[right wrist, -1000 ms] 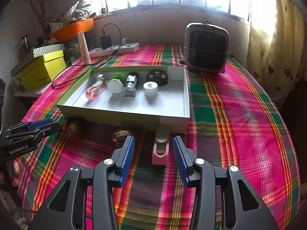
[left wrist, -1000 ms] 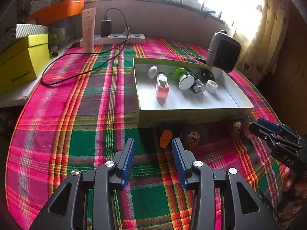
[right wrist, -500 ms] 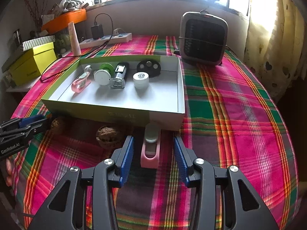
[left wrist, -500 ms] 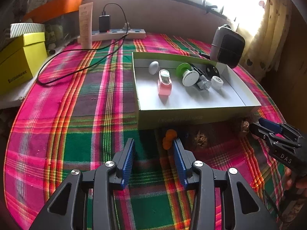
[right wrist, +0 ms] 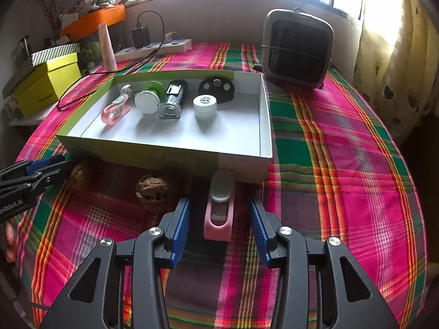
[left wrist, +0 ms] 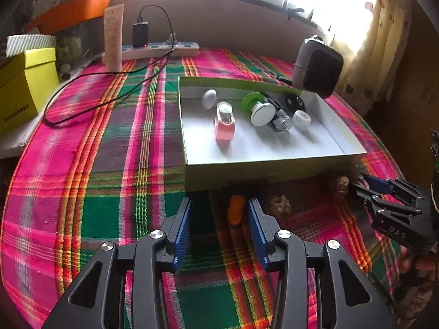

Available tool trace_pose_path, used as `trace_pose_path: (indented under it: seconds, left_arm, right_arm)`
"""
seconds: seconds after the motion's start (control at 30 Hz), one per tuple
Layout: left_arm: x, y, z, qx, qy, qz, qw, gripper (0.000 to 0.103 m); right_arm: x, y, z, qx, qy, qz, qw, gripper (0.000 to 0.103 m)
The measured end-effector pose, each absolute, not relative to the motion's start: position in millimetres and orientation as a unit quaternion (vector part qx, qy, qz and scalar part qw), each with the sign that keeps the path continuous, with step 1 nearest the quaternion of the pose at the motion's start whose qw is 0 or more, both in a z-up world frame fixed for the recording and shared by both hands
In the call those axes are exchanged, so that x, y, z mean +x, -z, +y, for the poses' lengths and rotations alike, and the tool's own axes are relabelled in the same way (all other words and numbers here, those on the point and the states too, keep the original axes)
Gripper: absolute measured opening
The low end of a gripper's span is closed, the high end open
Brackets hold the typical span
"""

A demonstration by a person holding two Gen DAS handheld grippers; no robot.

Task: Organize objects
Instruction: 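Grasp the orange earplugs with left gripper while right grasps the second pink-and-white holder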

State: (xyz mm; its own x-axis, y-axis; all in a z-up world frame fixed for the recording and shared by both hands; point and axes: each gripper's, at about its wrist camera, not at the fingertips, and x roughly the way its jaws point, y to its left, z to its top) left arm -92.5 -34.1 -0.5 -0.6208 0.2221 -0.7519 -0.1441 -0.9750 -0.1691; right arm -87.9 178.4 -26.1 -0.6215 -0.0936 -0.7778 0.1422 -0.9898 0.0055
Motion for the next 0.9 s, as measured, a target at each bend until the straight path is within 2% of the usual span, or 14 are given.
trace_pose_path:
  seconds: [0.4, 0.5, 0.57, 0.67, 0.8, 0.9]
  left_arm:
    - [-95.7, 0.7, -28.0, -0.423, -0.900, -0.034, 0.097, 0.038]
    - [-96.1, 0.6, -25.7, -0.423, -0.900, -0.029, 0.099, 0.030]
    - [-96.2, -0.1, -24.8, -0.423, -0.900, -0.029, 0.102, 0.022]
    - [-95.3, -0.4, -21.2, -0.422, -0.900, -0.024, 0.105, 0.016]
    - [-94.6, -1.4, -20.2, -0.421, -0.901, -0.021, 0.106, 0.015]
    - [-93.4, -2.6, -20.2, -0.418, -0.902, -0.022, 0.107, 0.014]
  right_arm:
    - [-89.9, 25.5, 180.0, 0.431, 0.899, 0.021, 0.071, 0.043]
    - [-89.4, 24.7, 180.0, 0.428, 0.900, 0.021, 0.074, 0.042]
    - [-89.1, 24.6, 180.1, 0.428, 0.900, 0.020, 0.076, 0.033]
    - [-88.5, 24.2, 179.4, 0.426, 0.901, 0.020, 0.079, 0.028]
    - [-87.7, 23.1, 179.1, 0.423, 0.902, 0.020, 0.081, 0.019]
    - [-86.9, 22.7, 178.5, 0.422, 0.902, 0.020, 0.083, 0.018]
